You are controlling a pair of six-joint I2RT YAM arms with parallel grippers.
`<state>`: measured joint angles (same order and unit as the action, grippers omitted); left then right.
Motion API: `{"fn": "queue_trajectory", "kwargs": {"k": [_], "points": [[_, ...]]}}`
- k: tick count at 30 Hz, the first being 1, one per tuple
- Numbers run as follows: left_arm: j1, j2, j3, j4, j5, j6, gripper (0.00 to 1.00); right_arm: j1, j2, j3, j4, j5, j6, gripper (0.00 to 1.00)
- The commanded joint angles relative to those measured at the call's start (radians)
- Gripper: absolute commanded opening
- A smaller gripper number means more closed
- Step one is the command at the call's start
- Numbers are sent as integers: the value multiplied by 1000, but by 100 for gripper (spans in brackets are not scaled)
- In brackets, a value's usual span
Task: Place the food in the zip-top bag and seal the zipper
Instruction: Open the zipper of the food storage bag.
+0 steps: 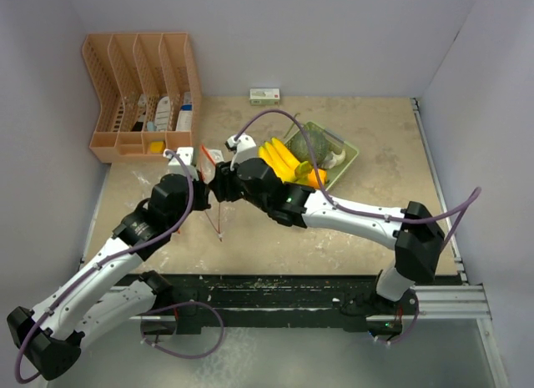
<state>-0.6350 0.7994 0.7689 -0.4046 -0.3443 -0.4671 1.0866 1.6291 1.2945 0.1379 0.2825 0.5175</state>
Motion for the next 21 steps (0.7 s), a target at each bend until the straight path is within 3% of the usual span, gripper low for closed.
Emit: {"fn": "queue_trajectory", "kwargs": {"k": [1, 7, 10, 11, 18, 21], "points": [[6, -12, 35, 56, 13, 19, 0, 14, 33, 80, -80, 138, 36, 50], [7, -41, 44, 30, 14, 25, 0, 20, 70, 87, -141, 249, 70, 39], [7, -63, 56, 6, 11, 29, 0, 19, 81, 90, -208, 292, 98, 5], [7, -71, 60, -8, 4, 32, 0, 19, 80, 90, -226, 304, 107, 0], [7, -80, 138, -260, -198, 26, 0, 12, -3, 26, -339, 530, 166, 0], [6, -64, 182, -360, -305, 18, 0, -25, -28, -10, -380, 558, 192, 0]]}}
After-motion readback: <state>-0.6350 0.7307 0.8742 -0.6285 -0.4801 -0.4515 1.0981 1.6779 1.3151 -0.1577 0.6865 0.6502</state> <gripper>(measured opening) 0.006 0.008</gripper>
